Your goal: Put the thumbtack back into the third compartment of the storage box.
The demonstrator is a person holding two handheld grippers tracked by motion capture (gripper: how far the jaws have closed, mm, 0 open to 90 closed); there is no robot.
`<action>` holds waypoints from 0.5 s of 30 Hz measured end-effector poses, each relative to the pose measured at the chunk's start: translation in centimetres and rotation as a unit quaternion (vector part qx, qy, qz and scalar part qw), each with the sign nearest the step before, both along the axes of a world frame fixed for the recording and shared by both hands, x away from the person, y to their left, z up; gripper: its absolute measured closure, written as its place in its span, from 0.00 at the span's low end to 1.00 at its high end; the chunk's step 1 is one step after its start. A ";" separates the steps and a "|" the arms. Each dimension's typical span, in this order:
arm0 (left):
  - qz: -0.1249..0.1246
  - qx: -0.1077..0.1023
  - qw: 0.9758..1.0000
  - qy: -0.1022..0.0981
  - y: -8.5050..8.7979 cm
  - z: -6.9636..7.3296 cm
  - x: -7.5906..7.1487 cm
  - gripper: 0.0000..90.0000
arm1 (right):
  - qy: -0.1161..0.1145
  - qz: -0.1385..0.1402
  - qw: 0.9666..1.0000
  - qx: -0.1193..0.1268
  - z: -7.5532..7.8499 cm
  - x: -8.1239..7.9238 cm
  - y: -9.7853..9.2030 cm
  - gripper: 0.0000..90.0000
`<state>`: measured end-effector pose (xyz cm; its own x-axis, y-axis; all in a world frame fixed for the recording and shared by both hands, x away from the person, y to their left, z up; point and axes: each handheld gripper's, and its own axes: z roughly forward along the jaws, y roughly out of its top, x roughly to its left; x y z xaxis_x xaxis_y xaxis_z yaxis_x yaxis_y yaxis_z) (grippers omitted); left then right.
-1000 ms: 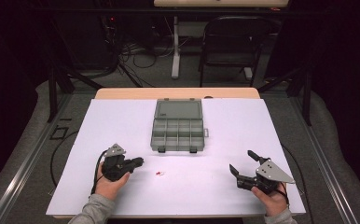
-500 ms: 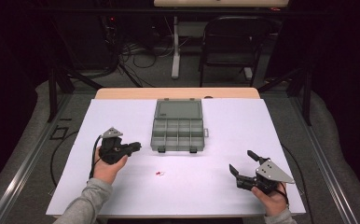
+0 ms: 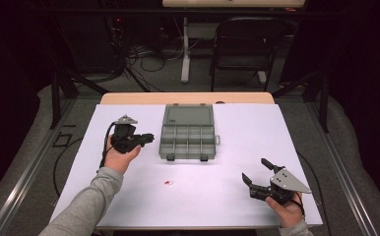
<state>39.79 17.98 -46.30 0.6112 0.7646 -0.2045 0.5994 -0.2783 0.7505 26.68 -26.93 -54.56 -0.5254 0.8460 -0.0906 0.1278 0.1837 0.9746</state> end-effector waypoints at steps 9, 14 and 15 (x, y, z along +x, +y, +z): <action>-0.004 0.004 1.000 0.003 -2.5 0.5 2.0 0.95 | 0.004 0.001 1.000 -0.001 0.0 0.0 -0.1 0.17; -0.006 0.009 1.000 0.005 -4.0 0.6 3.1 0.95 | 0.001 0.000 1.000 -0.002 -0.1 0.1 -0.1 0.17; -0.007 0.009 1.000 0.004 -4.3 0.6 3.3 0.95 | 0.001 0.000 1.000 -0.002 -0.1 0.1 -0.1 0.17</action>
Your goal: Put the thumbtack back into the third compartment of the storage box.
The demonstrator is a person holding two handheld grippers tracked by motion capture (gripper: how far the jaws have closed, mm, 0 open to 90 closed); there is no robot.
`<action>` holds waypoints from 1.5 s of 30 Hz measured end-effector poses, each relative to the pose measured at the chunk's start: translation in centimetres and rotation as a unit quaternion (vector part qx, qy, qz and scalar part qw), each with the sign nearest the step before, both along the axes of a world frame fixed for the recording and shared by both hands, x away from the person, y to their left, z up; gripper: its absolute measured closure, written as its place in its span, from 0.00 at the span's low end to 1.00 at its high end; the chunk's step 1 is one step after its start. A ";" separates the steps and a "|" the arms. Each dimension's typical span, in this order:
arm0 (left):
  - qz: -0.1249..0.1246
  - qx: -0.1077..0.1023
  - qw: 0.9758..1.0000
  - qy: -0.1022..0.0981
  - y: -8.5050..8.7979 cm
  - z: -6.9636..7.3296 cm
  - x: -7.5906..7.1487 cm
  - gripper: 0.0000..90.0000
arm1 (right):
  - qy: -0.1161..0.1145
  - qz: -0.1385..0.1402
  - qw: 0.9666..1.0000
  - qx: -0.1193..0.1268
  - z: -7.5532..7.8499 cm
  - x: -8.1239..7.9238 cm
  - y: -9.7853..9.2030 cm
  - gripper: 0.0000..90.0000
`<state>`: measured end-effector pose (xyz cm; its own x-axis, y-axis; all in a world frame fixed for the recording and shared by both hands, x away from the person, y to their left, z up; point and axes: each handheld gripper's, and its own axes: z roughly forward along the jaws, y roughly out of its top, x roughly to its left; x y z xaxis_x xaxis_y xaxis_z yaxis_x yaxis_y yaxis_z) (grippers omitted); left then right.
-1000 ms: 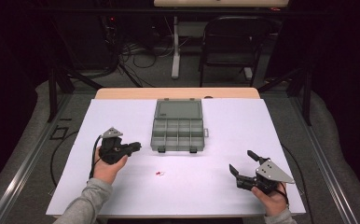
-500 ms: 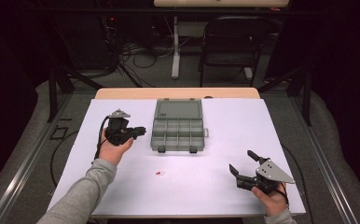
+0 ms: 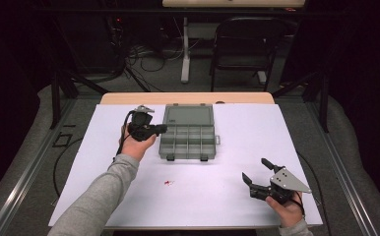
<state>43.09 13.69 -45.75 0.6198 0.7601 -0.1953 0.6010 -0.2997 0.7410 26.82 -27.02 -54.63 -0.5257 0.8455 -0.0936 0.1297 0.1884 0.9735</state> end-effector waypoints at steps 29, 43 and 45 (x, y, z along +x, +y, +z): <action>-0.003 0.015 1.000 0.021 -6.6 -3.8 3.4 0.95 | 0.000 0.006 1.000 -0.006 0.0 0.0 0.0 0.17; -0.009 0.028 0.999 0.026 -8.9 -5.7 3.8 0.95 | -0.001 0.007 1.000 -0.006 0.0 0.1 0.0 0.17; -0.010 0.032 0.999 0.025 -9.0 -5.8 3.8 0.95 | -0.001 0.007 1.000 -0.006 0.0 0.1 0.0 0.17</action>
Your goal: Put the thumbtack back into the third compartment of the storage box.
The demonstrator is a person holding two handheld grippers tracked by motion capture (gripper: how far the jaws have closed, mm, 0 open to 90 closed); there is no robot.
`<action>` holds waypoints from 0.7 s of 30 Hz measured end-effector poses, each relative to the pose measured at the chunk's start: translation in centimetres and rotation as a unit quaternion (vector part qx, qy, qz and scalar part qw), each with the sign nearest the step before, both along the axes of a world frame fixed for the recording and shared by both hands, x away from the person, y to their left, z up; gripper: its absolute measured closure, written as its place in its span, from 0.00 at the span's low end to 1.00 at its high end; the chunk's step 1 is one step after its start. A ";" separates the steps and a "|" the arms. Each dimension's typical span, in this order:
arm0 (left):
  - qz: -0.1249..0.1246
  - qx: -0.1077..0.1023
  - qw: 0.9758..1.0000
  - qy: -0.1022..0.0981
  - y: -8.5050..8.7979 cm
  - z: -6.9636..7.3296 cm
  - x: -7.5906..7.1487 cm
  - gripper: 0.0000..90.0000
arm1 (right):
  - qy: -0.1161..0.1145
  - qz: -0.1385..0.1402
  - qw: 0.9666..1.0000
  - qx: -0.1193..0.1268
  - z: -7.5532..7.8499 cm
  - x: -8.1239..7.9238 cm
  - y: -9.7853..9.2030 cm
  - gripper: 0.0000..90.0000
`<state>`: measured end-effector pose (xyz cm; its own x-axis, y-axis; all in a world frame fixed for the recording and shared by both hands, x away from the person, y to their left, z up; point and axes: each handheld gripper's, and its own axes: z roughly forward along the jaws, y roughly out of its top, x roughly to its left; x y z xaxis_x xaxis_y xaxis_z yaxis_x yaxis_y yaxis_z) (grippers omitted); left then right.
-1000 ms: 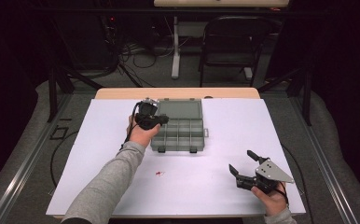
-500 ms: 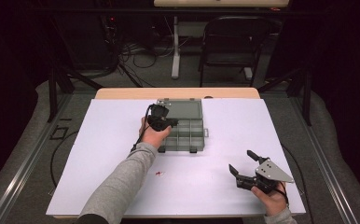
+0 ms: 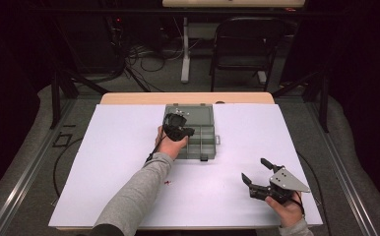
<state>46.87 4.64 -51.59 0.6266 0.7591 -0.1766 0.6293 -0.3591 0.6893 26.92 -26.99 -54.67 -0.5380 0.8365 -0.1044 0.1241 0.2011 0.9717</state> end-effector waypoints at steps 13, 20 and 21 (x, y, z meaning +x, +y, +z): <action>0.000 0.001 1.000 -0.001 -0.3 -0.3 0.1 0.95 | 0.000 0.000 1.000 -0.001 0.0 0.0 0.0 0.17; -0.006 -0.005 1.000 -0.009 -0.3 -0.1 0.0 0.90 | 0.000 0.000 1.000 -0.001 0.0 0.0 0.0 0.17; -0.007 -0.006 1.000 -0.010 -0.3 -0.1 0.0 0.87 | 0.000 0.000 1.000 -0.001 0.0 0.0 0.0 0.17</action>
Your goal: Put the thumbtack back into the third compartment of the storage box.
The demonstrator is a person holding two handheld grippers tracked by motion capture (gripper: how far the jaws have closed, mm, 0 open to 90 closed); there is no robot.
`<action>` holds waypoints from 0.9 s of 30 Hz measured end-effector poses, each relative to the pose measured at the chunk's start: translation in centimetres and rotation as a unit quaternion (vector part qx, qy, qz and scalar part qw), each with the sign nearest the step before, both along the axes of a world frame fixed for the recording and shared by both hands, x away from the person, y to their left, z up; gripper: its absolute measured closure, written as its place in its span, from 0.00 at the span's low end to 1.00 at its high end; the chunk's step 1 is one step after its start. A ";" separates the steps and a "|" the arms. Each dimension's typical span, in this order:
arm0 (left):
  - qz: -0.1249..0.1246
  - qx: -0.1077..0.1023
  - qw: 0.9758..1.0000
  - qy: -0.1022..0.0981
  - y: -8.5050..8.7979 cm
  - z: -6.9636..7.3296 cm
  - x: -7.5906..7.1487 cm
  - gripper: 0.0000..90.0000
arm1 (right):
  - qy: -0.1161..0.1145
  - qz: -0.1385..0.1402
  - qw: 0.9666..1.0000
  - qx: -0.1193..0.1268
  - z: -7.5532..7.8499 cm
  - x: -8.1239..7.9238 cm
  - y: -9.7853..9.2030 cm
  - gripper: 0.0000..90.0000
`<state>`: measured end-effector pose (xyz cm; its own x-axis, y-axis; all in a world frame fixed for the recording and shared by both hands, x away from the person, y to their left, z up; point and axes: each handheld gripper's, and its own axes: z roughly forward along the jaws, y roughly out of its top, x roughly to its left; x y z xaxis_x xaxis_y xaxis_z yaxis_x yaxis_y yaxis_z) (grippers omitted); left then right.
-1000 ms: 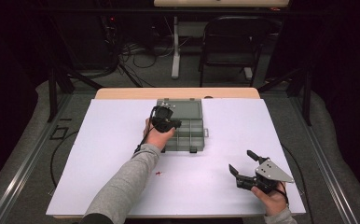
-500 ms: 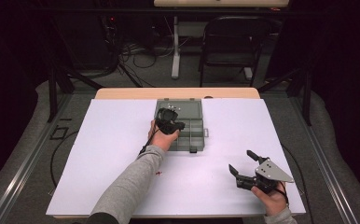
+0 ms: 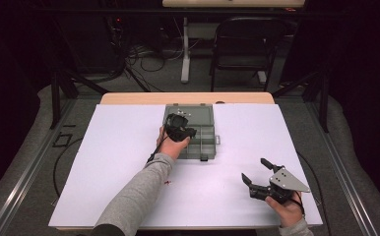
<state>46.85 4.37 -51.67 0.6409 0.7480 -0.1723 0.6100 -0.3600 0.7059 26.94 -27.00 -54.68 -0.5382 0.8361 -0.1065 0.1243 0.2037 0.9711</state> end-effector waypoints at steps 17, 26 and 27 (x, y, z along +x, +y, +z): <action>0.010 -0.002 0.998 -0.067 2.0 3.2 -1.3 0.45 | 0.002 -0.001 1.000 -0.003 0.0 -0.1 -0.1 0.17; 0.017 -0.024 0.998 -0.054 5.5 4.4 -2.9 0.39 | 0.002 -0.001 1.000 -0.003 0.0 0.0 -0.1 0.17; 0.017 -0.027 0.998 -0.055 6.0 4.5 -3.2 0.38 | 0.002 -0.002 1.000 -0.003 0.0 0.0 -0.1 0.17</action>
